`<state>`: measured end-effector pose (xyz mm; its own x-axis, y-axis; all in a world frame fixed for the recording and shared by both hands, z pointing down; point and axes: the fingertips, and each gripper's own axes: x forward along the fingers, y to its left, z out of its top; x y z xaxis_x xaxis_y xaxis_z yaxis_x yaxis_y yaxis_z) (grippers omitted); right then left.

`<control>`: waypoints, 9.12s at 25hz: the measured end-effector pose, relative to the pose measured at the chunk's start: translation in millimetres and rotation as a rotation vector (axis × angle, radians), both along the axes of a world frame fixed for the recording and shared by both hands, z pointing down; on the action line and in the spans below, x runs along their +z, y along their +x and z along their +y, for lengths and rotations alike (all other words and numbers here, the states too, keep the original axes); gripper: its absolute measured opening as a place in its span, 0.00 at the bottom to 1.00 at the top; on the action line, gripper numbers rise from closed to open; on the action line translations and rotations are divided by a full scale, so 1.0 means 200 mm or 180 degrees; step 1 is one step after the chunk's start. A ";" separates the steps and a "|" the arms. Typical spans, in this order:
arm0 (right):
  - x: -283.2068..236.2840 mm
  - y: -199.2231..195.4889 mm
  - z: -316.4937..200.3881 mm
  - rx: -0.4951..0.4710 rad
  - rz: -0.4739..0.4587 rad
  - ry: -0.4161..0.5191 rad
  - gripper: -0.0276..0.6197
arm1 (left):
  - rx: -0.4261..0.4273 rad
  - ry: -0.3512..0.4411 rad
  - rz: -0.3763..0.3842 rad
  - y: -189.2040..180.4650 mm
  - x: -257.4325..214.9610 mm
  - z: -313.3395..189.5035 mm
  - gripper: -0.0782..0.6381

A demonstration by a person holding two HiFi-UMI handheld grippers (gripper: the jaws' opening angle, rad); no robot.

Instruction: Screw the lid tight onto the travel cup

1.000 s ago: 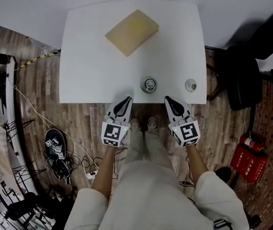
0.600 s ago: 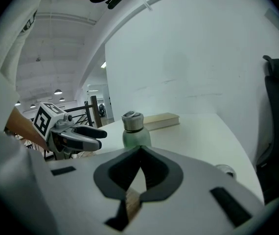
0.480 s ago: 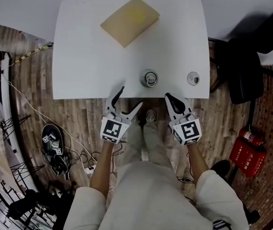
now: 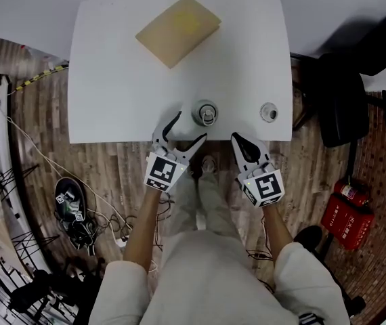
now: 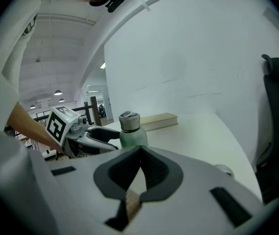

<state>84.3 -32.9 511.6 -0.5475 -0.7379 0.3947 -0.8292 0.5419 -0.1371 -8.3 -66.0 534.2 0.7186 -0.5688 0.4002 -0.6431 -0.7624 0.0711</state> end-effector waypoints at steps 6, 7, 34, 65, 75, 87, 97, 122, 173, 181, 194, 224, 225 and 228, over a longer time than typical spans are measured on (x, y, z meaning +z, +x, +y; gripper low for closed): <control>-0.05 -0.03 -0.05 -0.0176 -0.0214 0.0091 0.09 | 0.0161 0.0014 -0.0018 0.05 0.02 -0.04 0.59; -0.06 -0.04 -0.05 -0.0222 -0.0241 0.0110 0.16 | 0.0173 0.0019 -0.0020 0.05 0.02 -0.05 0.59; -0.14 -0.30 -0.26 -0.1096 -0.0298 0.0366 0.57 | 0.0407 0.0012 0.0117 0.14 0.05 -0.13 0.58; -0.15 -0.51 -0.37 -0.1427 0.0162 0.0563 0.44 | 0.0418 0.0110 0.0116 0.13 0.05 -0.13 0.57; -0.14 -0.52 -0.36 -0.1635 0.0346 0.0510 0.44 | 0.0447 0.0101 0.0068 0.13 0.06 -0.12 0.57; -0.14 -0.50 -0.40 -0.0865 0.0427 0.0560 0.44 | 0.0425 0.0120 0.0059 0.13 0.06 -0.12 0.57; -0.16 -0.46 -0.43 -0.0022 0.0399 0.0660 0.44 | 0.0403 0.0129 0.0063 0.13 0.05 -0.12 0.57; -0.14 -0.51 -0.30 -0.2274 0.0179 0.0581 0.56 | 0.0502 0.0174 0.0073 0.13 0.06 -0.13 0.57; -0.16 -0.43 -0.44 0.0419 0.0663 0.0697 0.44 | 0.0439 0.0226 0.0068 0.13 0.06 -0.13 0.56; -0.20 -0.47 -0.42 0.0134 0.0167 0.0789 0.56 | 0.0439 0.0223 0.0073 0.13 0.06 -0.12 0.56; -0.19 -0.45 -0.34 -0.1529 -0.0187 0.0587 0.58 | 0.0466 0.0225 0.0074 0.13 0.06 -0.13 0.56; -0.16 -0.56 -0.31 -0.2737 0.0031 0.0557 0.44 | 0.0507 0.0251 0.0020 0.12 0.09 -0.13 0.56; -0.16 -0.56 -0.32 -0.2657 0.0024 0.0570 0.44 | 0.0506 0.0246 0.0021 0.12 0.09 -0.13 0.56; -0.17 -0.56 -0.34 -0.2390 0.0004 0.0623 0.44 | 0.0506 0.0252 0.0007 0.12 0.09 -0.13 0.56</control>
<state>-27.1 -100.0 478.4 -0.9281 -0.2257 0.2963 -0.2303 0.9729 0.0198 16.4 -92.2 553.1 0.8028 -0.4776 0.3569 -0.5139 -0.8578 0.0081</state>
